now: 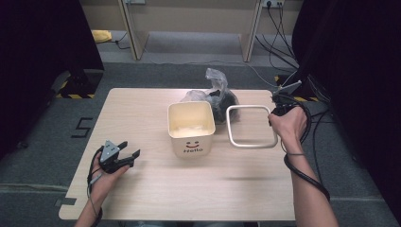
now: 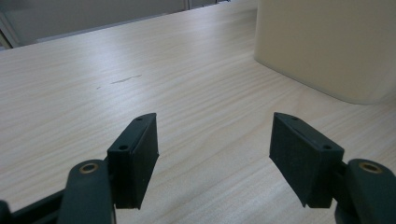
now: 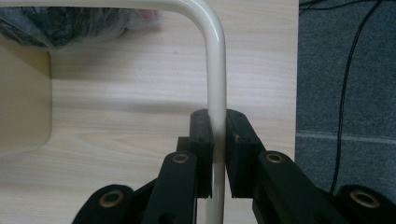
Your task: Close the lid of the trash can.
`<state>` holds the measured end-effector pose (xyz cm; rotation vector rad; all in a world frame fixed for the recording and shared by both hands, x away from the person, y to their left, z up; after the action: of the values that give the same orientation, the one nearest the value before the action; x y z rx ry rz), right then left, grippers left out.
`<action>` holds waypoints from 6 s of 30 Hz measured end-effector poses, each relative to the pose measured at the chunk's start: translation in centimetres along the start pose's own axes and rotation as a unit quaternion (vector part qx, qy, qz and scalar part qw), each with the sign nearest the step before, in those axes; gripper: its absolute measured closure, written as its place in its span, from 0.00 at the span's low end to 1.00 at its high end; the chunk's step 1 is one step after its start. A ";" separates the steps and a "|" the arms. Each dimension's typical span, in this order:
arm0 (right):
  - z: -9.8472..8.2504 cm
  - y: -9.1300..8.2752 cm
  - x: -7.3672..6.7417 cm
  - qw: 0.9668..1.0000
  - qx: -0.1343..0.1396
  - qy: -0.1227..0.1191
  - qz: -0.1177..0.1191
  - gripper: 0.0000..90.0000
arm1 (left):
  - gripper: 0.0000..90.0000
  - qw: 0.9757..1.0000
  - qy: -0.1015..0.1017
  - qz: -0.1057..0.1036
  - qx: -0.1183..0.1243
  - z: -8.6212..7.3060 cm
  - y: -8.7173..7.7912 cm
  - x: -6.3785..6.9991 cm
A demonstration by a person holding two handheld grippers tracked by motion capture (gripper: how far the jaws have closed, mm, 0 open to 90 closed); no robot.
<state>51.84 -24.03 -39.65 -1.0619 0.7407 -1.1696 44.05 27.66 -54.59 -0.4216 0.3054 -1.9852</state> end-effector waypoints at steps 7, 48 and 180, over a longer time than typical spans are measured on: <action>0.4 -0.3 -0.5 1.000 0.000 -0.001 0.005 0.92 | 0.36 1.000 0.000 0.000 0.000 0.0 0.0 0.0; 3.5 -1.2 -5.5 0.999 0.006 -0.035 0.031 0.92 | 0.36 1.000 -0.003 -0.002 0.001 0.0 0.0 0.0; 8.8 3.5 -17.9 0.997 -0.017 -0.045 0.054 0.90 | 0.36 1.000 -0.008 -0.011 0.005 0.1 -0.1 -0.1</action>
<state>56.30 -4.28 -40.85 -1.0834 0.7405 -1.0125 44.01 27.76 -54.51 -0.4371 0.2820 -2.0025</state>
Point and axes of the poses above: each handheld gripper's, and its own axes: y roughly forward along the jaws, z roughly out of its top, x roughly to its right, the point moved 7 cm from there along y, roughly forward along the jaws, and after that the axes turned 12 degrees about -y, right-handed, at the moved point
